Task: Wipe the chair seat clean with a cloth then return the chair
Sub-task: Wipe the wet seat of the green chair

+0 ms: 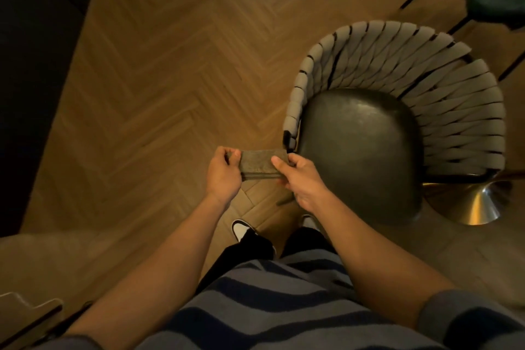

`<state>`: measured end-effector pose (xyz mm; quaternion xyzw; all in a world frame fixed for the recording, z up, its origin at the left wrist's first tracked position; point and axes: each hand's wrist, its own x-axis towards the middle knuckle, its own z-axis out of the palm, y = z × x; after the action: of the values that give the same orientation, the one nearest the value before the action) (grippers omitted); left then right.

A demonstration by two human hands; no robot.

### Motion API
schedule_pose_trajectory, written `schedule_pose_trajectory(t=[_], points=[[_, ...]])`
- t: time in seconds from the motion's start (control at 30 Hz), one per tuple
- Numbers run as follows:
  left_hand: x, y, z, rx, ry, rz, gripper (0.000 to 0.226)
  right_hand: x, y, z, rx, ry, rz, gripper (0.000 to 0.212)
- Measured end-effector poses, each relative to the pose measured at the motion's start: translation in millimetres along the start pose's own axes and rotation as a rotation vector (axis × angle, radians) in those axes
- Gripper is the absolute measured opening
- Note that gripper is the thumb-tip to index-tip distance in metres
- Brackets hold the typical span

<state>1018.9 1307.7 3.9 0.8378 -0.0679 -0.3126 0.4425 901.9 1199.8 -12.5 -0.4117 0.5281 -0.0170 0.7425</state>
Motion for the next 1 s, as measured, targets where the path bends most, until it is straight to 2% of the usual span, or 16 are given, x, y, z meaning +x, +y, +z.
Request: schedule_pose_trajectory(t=[0.1,0.17,0.43,0.67,0.77,0.87,1.0], points=[[13.1,6.3,-20.3,0.149,-0.070,0.129,0.016,0.3,-1.8,19.4,0.004,0.041,-0.051,0.024],[26.1,11.6,-30.4,0.188,-0.109,0.178,0.014,4.5,-7.4,30.9,0.040,0.064,-0.064,0.013],[114.5,36.9,-55.9,0.186,-0.164,0.151,0.022,51.5,-55.5,92.8,0.268,0.129,-0.089,0.010],[221.2,103.8,-51.3,0.304,-0.227,0.272,0.024,123.7,-128.6,121.0,0.373,0.183,-0.164,0.012],[261.2,133.4,-45.4,0.311,-0.341,0.167,0.024,147.7,-169.7,121.0,0.406,0.161,-0.171,0.012],[298.7,166.4,-37.8,0.442,-0.447,0.184,0.024,168.1,-210.4,114.9,0.425,0.072,-0.166,0.013],[342.9,214.0,-15.3,0.217,-0.768,0.091,0.029,199.8,-262.2,102.8,0.396,0.002,-0.163,0.011]])
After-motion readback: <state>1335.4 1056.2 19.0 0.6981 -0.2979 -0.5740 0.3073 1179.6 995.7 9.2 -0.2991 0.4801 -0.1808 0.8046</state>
